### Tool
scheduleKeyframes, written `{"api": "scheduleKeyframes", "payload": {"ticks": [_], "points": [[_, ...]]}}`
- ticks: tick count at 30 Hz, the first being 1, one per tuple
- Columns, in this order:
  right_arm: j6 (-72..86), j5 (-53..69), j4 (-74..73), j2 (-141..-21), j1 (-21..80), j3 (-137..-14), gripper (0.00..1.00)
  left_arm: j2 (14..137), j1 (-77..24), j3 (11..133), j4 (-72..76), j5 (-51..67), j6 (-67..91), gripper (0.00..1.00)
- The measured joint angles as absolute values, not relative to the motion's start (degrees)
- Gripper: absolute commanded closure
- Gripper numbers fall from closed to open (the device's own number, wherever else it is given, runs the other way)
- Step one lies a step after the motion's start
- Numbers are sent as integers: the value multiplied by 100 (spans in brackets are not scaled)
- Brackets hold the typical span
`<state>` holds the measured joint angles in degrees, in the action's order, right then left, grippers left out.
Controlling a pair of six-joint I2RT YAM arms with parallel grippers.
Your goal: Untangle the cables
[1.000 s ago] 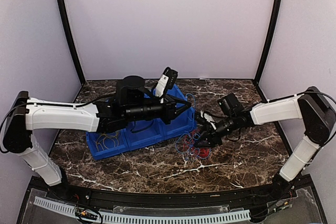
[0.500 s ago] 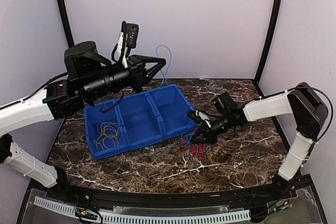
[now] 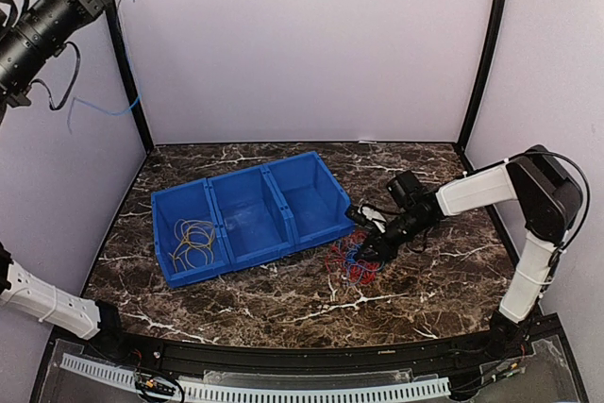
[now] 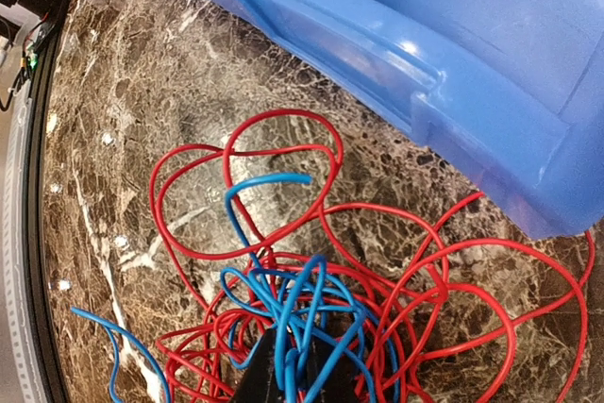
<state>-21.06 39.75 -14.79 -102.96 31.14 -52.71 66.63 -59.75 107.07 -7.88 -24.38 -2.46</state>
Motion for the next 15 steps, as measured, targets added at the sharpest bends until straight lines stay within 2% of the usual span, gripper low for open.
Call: {"api": "scheduleKeyframes", "payload": {"ticks": [1, 4, 7, 11, 15], "points": [[-2119, 3972, -1498, -10287, 3107, -5275, 82, 6600, -5975, 10694, -851, -2580, -281, 100], [-2165, 3933, -1599, -10213, 3094, -5282, 60, 6442, -5975, 10464, -1011, -2921, -301, 100], [-2316, 3909, -1728, -9968, 3065, -5282, 47, 6370, -5975, 10007, -1282, -3199, -233, 100], [-2397, 3918, -1857, -9504, 2993, -5288, 39, 6368, -5975, 9465, -1651, -3459, -43, 100], [-2523, 3911, -2029, -9135, 2928, -5330, 35, 6200, -5975, 8906, -1874, -3677, 187, 100]]}}
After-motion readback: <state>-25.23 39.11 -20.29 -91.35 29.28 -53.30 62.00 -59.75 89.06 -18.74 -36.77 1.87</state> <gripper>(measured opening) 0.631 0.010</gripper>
